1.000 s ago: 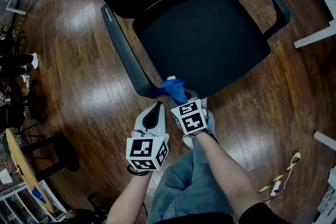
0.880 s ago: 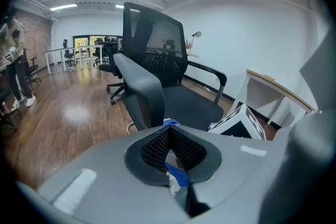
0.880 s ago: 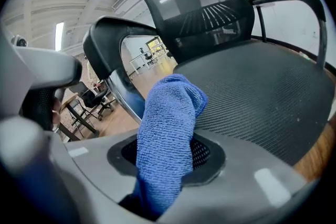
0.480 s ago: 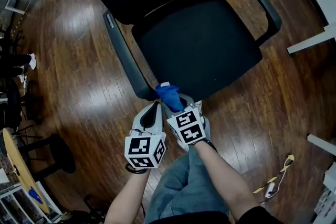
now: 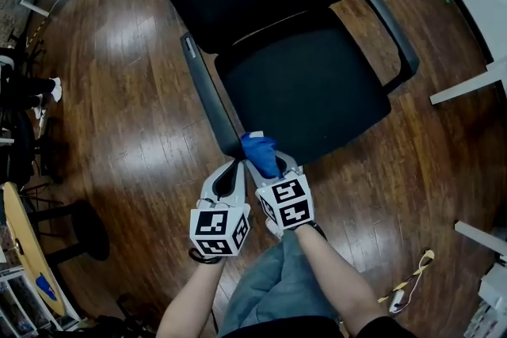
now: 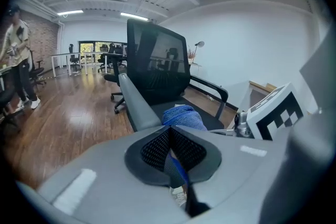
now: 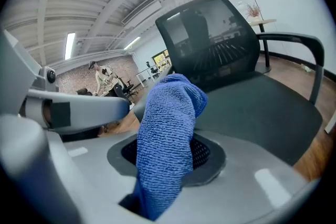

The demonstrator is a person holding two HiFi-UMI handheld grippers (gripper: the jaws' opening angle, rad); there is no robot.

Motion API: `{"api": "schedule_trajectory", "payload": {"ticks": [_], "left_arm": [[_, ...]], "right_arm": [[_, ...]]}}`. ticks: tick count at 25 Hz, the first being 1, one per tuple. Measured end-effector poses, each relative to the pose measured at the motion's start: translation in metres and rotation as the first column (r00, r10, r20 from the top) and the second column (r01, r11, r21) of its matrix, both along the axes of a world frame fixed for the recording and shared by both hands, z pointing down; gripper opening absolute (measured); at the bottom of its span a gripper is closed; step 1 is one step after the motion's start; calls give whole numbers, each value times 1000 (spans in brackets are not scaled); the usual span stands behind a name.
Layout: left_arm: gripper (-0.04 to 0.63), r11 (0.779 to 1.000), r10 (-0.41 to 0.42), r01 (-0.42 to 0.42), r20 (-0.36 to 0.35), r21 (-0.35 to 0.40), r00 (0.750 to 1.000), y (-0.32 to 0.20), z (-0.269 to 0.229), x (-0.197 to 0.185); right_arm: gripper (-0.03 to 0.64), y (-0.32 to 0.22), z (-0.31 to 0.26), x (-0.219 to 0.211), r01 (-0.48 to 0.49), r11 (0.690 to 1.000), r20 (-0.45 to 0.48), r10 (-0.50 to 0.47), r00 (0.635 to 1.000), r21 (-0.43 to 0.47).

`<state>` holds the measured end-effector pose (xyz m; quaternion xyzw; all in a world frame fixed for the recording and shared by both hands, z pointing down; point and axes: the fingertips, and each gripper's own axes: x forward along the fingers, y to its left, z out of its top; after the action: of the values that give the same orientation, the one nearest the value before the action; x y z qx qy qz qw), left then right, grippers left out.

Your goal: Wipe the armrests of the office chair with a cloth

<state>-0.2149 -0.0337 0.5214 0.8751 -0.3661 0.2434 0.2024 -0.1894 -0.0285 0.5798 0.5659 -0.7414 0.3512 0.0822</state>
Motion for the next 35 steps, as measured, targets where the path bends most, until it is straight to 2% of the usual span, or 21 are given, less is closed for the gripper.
{"api": "schedule_trajectory", "payload": {"ticks": [9, 17, 35], "left_arm": [[4, 998, -29, 30, -10, 62, 1000, -26, -28, 0], [5, 994, -67, 69, -28, 81, 997, -66, -41, 5], [5, 980, -191, 191, -6, 54, 982, -208, -48, 8]], "right_arm": [[138, -25, -22, 7, 70, 997, -75, -68, 995, 25], [138, -53, -28, 12, 220, 975, -195, -209, 958, 38], [138, -198, -23, 23, 347, 938, -224, -339, 914, -3]]}}
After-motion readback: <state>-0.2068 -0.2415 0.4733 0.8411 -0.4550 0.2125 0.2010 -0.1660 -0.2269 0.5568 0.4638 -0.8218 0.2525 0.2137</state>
